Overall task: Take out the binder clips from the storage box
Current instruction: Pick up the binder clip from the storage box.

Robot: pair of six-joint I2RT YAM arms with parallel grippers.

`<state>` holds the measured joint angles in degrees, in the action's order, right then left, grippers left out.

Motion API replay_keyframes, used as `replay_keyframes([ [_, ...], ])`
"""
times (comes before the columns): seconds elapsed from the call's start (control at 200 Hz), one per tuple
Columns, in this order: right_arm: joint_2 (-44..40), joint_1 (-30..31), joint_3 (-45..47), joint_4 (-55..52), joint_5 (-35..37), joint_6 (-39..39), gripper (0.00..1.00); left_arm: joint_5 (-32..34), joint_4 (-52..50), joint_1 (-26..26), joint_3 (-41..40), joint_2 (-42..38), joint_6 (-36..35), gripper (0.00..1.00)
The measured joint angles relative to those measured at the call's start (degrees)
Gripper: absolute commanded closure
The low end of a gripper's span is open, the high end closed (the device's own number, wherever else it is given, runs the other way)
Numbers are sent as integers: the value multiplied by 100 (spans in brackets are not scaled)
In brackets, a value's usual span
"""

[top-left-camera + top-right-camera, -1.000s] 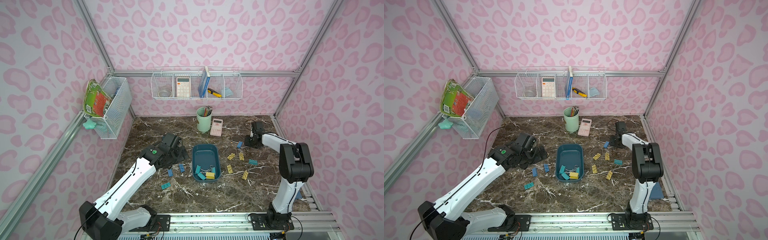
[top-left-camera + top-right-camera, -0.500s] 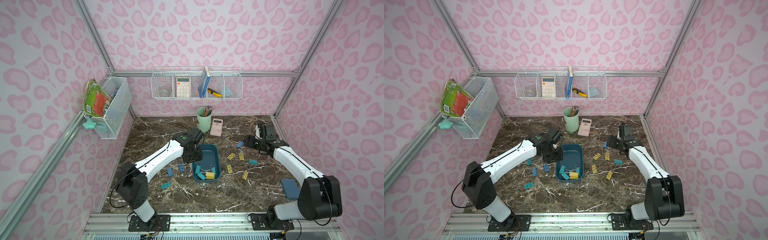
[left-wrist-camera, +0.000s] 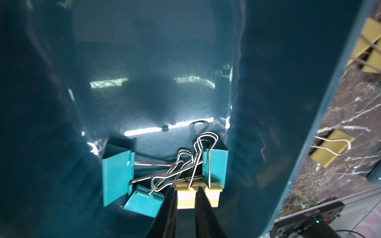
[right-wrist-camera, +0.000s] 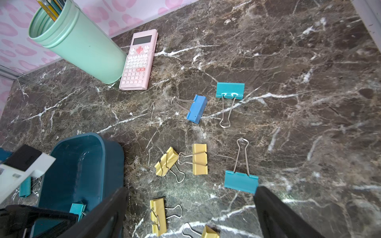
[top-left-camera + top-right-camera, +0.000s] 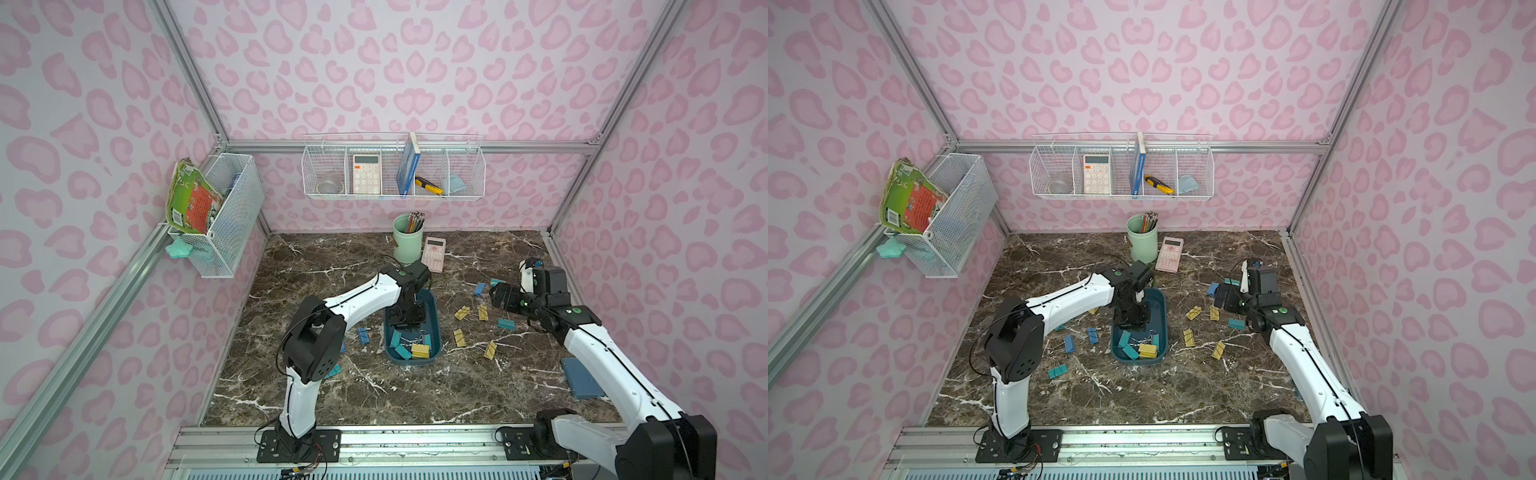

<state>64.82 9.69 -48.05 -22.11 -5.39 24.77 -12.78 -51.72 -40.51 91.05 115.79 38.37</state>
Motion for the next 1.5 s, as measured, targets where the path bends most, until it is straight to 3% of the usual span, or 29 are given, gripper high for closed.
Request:
replay_keyframes([
  [0.465,-13,11,15,-48,-20,0,1,-136,-55,-168,179,544,-146,82],
  [0.605,4,20,-37,-52,-24,0,1,-127,-48,-184,160,601,-155,91],
  [0.675,7,22,-42,-55,-28,0,1,-129,-39,-188,138,601,-151,100],
  [0.86,37,81,-42,-55,-26,0,1,4,-46,-197,48,457,-142,100],
  [1.23,485,852,-398,-13,186,28,1,669,-219,-96,-57,-601,46,100],
  [1.5,1228,1818,-986,162,332,50,1,1473,-400,391,-1025,-2085,481,100],
])
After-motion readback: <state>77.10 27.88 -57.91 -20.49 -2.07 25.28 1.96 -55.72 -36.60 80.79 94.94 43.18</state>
